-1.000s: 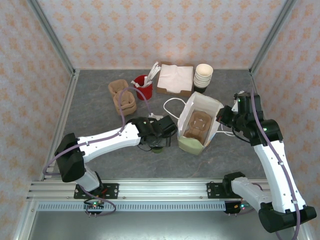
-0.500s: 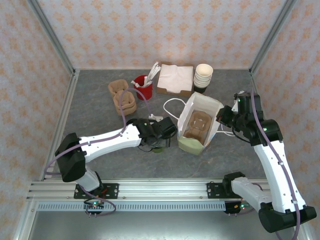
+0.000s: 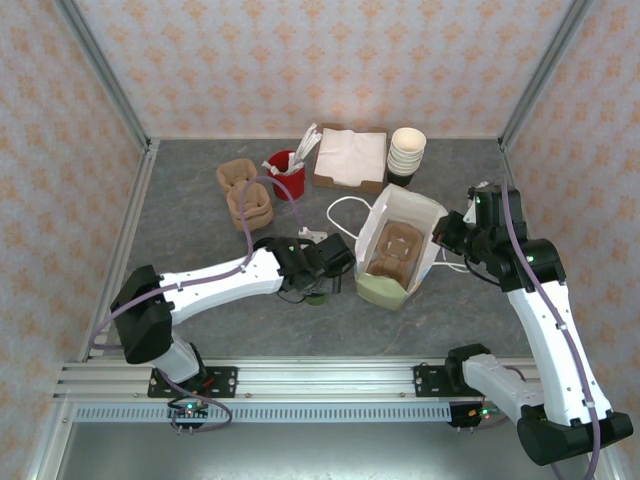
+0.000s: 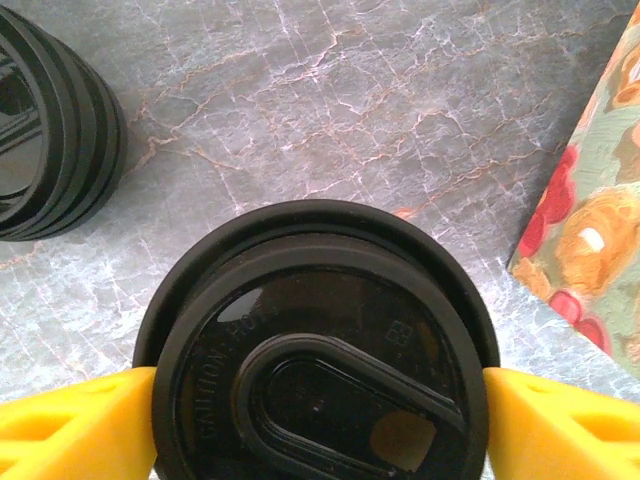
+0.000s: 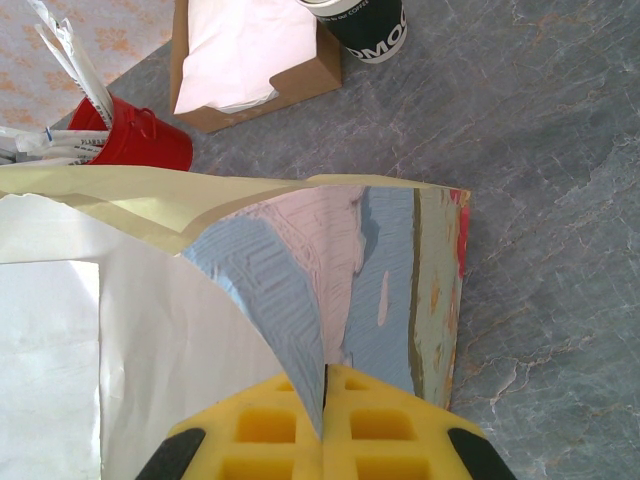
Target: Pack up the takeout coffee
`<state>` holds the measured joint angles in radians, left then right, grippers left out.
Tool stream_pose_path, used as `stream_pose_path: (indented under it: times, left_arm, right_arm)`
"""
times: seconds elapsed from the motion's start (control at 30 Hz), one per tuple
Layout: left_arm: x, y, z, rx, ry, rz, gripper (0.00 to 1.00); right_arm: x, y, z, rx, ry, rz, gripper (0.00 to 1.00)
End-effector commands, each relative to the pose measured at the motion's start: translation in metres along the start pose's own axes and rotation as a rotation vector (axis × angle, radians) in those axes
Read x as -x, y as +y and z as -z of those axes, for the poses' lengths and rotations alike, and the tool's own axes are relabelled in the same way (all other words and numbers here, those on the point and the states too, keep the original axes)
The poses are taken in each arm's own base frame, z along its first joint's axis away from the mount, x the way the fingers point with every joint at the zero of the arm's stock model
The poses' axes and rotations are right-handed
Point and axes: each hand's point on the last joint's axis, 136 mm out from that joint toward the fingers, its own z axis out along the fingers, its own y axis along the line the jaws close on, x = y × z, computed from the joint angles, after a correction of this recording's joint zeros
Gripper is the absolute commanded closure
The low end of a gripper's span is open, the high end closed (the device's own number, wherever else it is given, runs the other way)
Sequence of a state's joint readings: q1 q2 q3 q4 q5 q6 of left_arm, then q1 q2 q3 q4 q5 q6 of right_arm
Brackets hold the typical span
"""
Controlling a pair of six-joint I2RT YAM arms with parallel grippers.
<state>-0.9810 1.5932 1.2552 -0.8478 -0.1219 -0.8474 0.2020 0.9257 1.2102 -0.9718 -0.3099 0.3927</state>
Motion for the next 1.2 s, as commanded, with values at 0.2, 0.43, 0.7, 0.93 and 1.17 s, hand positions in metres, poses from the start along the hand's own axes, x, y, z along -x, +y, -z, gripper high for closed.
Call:
stream_pose_path:
  times: [0.2, 0.43, 0.7, 0.93, 1.17]
  left_arm:
    - [-0.006, 0.007, -0.011, 0.036, 0.017, -0.017, 0.32]
    - [0.019, 0.008, 0.031, 0.028, -0.051, -0.027, 0.36]
    - [0.047, 0.027, 0.096, 0.039, -0.148, -0.001, 0.37]
    - [0.066, 0.047, 0.153, 0.038, -0.217, 0.044, 0.37]
    - [0.094, 0.061, 0.216, 0.033, -0.324, 0.054, 0.38]
  right_arm:
    - [0.004, 0.003, 0.004, 0.001, -0.01, -0.002, 1.0]
    - [0.003, 0.006, 0.004, 0.021, -0.006, -0.037, 1.0]
    - [0.007, 0.01, 0.002, 0.038, -0.017, -0.066, 1.0]
    - [0.012, 0.008, -0.001, 0.021, -0.027, -0.095, 1.0]
    - [0.013, 0.008, -0.01, 0.005, -0.006, -0.144, 1.0]
